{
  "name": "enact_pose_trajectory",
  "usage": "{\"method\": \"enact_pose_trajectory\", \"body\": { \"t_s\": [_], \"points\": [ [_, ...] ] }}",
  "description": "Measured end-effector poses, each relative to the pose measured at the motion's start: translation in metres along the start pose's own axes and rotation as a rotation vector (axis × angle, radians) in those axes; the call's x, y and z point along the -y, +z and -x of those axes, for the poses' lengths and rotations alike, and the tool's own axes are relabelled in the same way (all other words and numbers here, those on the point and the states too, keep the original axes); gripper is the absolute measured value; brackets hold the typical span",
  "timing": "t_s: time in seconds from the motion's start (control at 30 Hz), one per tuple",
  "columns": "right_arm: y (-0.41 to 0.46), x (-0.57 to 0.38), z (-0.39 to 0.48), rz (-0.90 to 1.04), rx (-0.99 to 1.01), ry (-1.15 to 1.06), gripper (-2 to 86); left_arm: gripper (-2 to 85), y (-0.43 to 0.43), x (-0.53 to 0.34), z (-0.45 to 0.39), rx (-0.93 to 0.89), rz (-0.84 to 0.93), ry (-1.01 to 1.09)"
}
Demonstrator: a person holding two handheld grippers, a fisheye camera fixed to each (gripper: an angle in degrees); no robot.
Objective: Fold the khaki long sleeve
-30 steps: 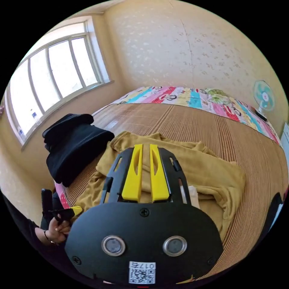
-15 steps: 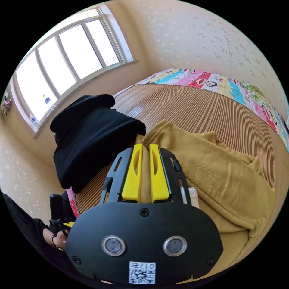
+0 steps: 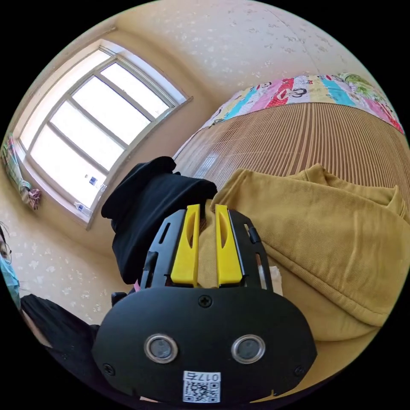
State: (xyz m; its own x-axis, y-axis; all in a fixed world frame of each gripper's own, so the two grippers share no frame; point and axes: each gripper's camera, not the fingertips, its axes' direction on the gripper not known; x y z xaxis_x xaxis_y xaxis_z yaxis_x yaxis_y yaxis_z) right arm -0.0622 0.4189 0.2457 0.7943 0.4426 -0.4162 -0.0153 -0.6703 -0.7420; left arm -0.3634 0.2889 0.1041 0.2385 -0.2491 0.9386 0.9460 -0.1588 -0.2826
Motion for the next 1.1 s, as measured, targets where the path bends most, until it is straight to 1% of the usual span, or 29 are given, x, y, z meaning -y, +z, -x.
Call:
{"method": "enact_pose_trajectory", "body": {
  "t_s": [0.07,0.13,0.17,0.2,0.23,0.3,0.47,0.53,0.6,0.67,0.73,0.8,0.87,0.97,1.0,1.03,1.1],
  "points": [
    [0.004,0.002,0.005,0.013,-0.085,-0.027,8.1,-1.0,0.0,-0.002,-0.001,0.002,-0.002,0.003],
    [0.022,0.007,0.018,0.084,-0.203,-0.096,8.8,-1.0,0.0,-0.003,-0.002,0.004,-0.003,0.006],
    [0.028,0.007,0.02,0.103,-0.239,-0.109,8.6,-1.0,0.0,-0.004,-0.003,0.004,-0.004,0.007],
    [0.037,0.007,0.024,0.124,-0.32,-0.119,8.1,-1.0,0.001,-0.004,-0.003,0.004,-0.004,0.007],
    [0.04,0.007,0.026,0.125,-0.344,-0.126,7.8,-1.0,0.001,-0.005,-0.004,0.004,-0.005,0.007],
    [0.031,0.005,0.03,0.067,-0.349,-0.113,6.4,-1.0,0.002,-0.007,-0.005,0.002,-0.005,0.005],
    [-0.039,0.002,0.027,-0.195,-0.267,-0.039,4.5,-1.0,0.006,-0.013,-0.008,-0.015,-0.007,-0.008],
    [-0.074,-0.001,0.037,-0.265,-0.23,-0.087,4.0,-1.0,0.009,-0.015,-0.009,-0.017,-0.007,-0.009],
    [-0.091,-0.006,0.046,-0.28,-0.208,-0.131,3.7,-1.0,0.012,-0.017,-0.011,-0.02,-0.006,-0.011],
    [-0.088,-0.011,0.048,-0.215,-0.158,-0.15,3.5,-1.0,0.016,-0.021,-0.014,-0.021,-0.009,-0.014],
    [-0.058,-0.021,0.038,-0.003,-0.054,-0.142,3.2,-1.0,0.02,-0.025,-0.017,-0.016,-0.01,-0.014],
    [-0.04,-0.041,0.027,0.099,-0.004,-0.11,2.6,-1.0,0.025,-0.028,-0.02,-0.013,-0.009,-0.013],
    [-0.04,-0.069,0.022,0.102,0.025,-0.089,2.0,-1.0,0.032,-0.033,-0.024,-0.014,-0.003,-0.01],
    [-0.06,-0.12,0.024,0.094,-0.045,-0.058,1.2,-1.0,0.044,-0.039,-0.031,-0.002,0.013,0.006],
    [-0.072,-0.14,0.027,0.095,-0.11,-0.041,1.0,-1.0,0.046,-0.04,-0.033,0.007,0.017,0.012],
    [-0.079,-0.15,0.03,0.092,-0.145,-0.033,0.9,-1.0,0.052,-0.043,-0.04,0.035,0.028,0.032],
    [-0.113,-0.186,0.044,0.072,-0.288,-0.024,0.7,-1.0,0.062,-0.048,-0.055,0.112,0.047,0.076]
  ]
}}
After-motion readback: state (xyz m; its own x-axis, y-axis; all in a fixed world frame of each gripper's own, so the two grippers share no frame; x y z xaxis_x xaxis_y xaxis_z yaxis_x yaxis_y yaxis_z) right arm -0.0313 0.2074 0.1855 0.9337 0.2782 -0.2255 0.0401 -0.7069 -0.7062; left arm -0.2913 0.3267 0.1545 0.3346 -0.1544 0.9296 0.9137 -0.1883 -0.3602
